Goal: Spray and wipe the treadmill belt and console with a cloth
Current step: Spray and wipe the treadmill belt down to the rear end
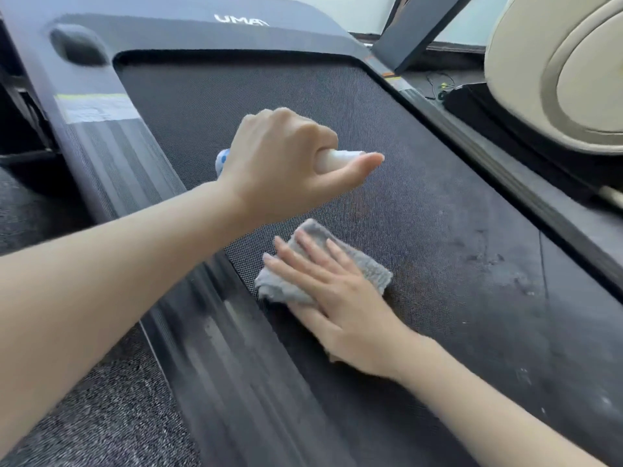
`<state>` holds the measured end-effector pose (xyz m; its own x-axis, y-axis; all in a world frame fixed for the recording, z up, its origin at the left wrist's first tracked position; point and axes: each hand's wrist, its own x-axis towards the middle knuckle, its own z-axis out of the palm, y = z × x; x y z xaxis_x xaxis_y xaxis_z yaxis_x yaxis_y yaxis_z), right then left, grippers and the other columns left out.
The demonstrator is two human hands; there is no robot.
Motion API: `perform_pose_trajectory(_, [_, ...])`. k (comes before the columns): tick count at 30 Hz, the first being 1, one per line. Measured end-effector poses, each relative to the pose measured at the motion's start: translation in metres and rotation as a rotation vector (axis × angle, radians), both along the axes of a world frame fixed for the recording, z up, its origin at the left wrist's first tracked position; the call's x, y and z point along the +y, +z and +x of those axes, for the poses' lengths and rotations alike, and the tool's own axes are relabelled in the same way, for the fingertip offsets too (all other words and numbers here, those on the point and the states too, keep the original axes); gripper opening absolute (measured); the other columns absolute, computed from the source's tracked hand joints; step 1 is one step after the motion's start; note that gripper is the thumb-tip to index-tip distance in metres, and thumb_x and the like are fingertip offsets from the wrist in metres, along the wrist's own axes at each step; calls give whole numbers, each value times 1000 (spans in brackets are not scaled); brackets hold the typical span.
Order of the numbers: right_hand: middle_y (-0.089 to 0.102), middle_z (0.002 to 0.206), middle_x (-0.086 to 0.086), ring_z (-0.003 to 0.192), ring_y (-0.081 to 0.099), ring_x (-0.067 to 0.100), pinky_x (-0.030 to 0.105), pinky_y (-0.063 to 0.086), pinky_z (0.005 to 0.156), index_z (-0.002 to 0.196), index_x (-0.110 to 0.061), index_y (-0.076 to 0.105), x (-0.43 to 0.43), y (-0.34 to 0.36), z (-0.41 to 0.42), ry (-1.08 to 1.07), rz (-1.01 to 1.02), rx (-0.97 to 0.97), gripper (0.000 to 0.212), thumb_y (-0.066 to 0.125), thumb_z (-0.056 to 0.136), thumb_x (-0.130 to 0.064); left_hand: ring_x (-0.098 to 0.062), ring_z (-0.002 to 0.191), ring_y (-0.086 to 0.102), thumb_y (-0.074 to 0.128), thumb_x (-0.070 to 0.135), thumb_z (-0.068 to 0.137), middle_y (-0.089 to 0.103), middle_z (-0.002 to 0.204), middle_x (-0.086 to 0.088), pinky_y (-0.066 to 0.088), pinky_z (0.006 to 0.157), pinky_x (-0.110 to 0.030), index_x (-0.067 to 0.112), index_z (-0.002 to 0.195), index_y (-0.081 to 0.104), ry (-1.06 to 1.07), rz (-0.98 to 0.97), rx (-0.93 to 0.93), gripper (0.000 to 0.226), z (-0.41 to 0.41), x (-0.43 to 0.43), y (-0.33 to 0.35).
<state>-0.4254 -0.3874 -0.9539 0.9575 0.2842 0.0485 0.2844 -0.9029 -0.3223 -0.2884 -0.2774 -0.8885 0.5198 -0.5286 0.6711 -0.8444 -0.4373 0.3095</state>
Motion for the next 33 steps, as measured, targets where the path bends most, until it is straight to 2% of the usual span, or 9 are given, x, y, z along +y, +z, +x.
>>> perform_pose_trajectory(2, [14, 159, -12, 147, -3, 8, 36, -2, 120, 150, -30, 22, 15, -4, -12, 81, -73, -14, 57, 34, 95, -34, -19, 43, 34, 33, 69, 85, 33, 42, 6, 21, 51, -28, 19, 47, 24, -6, 4, 3, 63, 2, -1, 1])
perform_pose_trajectory(6, [9, 159, -14, 146, -5, 4, 35, -5, 120, 151, -34, 17, -18, -6, 3, -10, -120, -15, 55, 30, 98, -39, -16, 41, 31, 35, 65, 87, 31, 42, 7, 17, 49, -28, 19, 47, 25, -24, 33, -2, 62, 5, -5, -1])
perform_pose_trajectory(10, [6, 159, -14, 146, -5, 4, 38, -4, 120, 151, -35, 14, -97, -6, 38, -268, -139, 14, 55, 29, 99, -44, -15, 41, 33, 34, 65, 87, 35, 43, 5, 17, 48, -26, 17, 46, 32, -35, 33, 12, 63, 5, -18, -7])
perform_pose_trajectory(17, [6, 160, -9, 147, -3, 10, 38, -3, 120, 152, -26, 12, -214, -6, 73, -608, -143, 73, 57, 30, 101, -44, -10, 42, 33, 31, 67, 86, 35, 43, 5, 16, 48, -22, 21, 46, 26, -86, 30, 16, 61, -2, -57, -17])
perform_pose_trajectory(23, [23, 156, 3, 143, 18, 26, 49, 11, 117, 149, -23, 25, -312, -3, 40, -1046, -214, 152, 73, 14, 86, -58, -17, 42, 36, 33, 67, 86, 37, 43, 4, 16, 48, -22, 20, 46, 26, -113, 31, 21, 62, -2, -73, -18])
perform_pose_trajectory(25, [21, 157, 6, 143, 17, 28, 48, 10, 118, 150, -22, 22, -333, -5, 23, -1105, -249, 168, 75, 11, 86, -58, -15, 41, 34, 34, 66, 86, 34, 42, 5, 16, 48, -23, 21, 46, 23, -123, 31, 27, 61, -4, -76, -18])
perform_pose_trajectory(29, [9, 161, 4, 147, 5, 21, 39, 2, 119, 152, -18, 14, -313, -2, 15, -1113, -170, 173, 59, 24, 100, -44, -18, 42, 32, 33, 68, 84, 32, 42, 4, 16, 48, -27, 20, 47, 21, -124, 15, 36, 62, -10, -83, -20])
perform_pose_trajectory(31, [14, 159, 3, 146, 10, 22, 43, 5, 119, 151, -18, 20, -290, 0, 18, -999, -151, 131, 56, 28, 100, -40, -24, 44, 35, 32, 69, 84, 35, 43, 1, 20, 51, -28, 17, 47, 23, -133, 19, 46, 64, -14, -85, -20])
perform_pose_trajectory(33, [9, 160, -2, 148, 4, 19, 39, 0, 119, 151, -22, 20, -252, 1, 19, -837, -107, 106, 52, 31, 102, -33, -27, 46, 36, 31, 69, 83, 35, 43, 0, 23, 53, -29, 18, 47, 22, -142, 16, 50, 63, -18, -87, -20])
